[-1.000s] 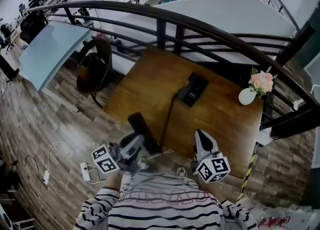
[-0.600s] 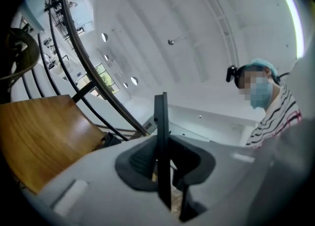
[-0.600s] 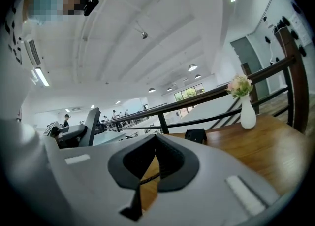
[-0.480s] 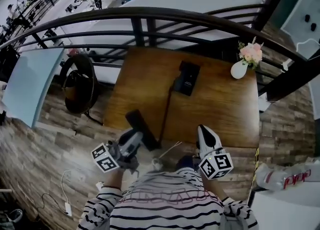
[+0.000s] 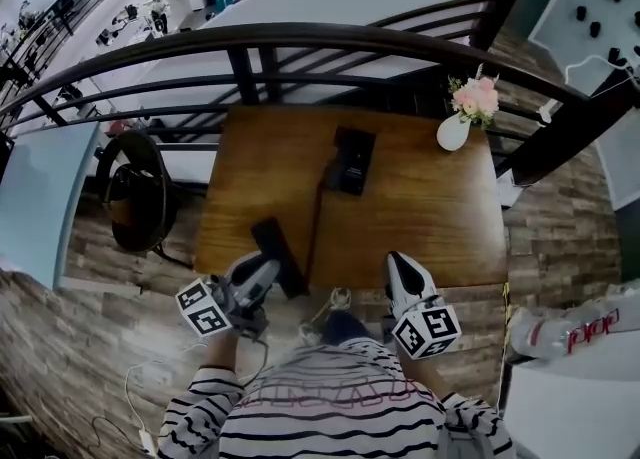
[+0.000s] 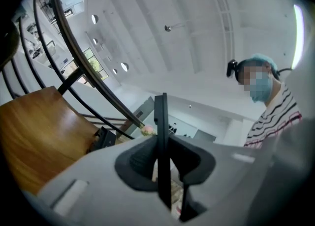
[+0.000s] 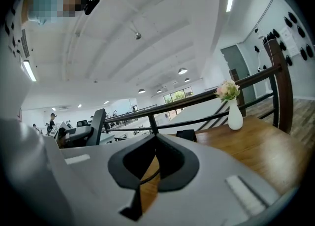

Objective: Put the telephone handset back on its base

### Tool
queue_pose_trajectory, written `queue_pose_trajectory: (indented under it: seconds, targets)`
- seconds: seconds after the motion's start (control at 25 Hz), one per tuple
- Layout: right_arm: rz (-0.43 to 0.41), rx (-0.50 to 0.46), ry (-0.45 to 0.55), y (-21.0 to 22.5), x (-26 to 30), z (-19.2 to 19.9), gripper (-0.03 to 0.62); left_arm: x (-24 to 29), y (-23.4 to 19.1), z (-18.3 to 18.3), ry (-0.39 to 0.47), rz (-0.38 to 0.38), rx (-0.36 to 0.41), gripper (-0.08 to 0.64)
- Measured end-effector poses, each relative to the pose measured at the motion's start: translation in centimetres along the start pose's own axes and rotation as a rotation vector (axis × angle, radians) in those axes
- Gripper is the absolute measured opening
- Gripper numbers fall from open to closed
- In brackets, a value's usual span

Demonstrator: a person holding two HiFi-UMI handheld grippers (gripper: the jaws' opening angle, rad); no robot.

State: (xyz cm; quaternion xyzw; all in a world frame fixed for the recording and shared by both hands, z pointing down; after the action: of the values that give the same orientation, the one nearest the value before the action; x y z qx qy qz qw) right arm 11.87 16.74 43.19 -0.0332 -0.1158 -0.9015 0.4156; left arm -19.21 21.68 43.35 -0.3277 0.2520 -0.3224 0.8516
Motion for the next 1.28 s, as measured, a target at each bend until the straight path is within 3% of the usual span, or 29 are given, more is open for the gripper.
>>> queue_pose_trajectory:
  seconds: [0.36, 0.88, 1.28]
  targets:
    - [-0.013, 0.022, 0.006, 3.9, 3.2, -1.0, 0.000, 4.9, -2.7, -1.9, -0.052, 0.003, 0.003, 0.071]
    - [-0.039, 0.039, 0.007, 11.7, 8.9, -1.6, 0.000, 14.4, -10.0, -3.9, -0.186, -0.003, 0.014, 0.071]
    - [0.056, 0.061, 0.008, 11.1, 11.6, -1.5, 0.000, 17.4, -15.8, -6.2, -0.305, 0.042, -0.044, 0.071]
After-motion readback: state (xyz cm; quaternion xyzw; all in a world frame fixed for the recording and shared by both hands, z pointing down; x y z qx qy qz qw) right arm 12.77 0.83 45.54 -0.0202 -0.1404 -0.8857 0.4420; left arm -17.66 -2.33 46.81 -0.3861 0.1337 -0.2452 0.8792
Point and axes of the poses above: the fingertips, and each gripper's own axes: x forward along the fingers, y to its right, z out of its underside, the point moved 8 cm from there along -x, backward along the fingers, and after that the axes turned 8 degrees about -x, right-handed, at the moved point
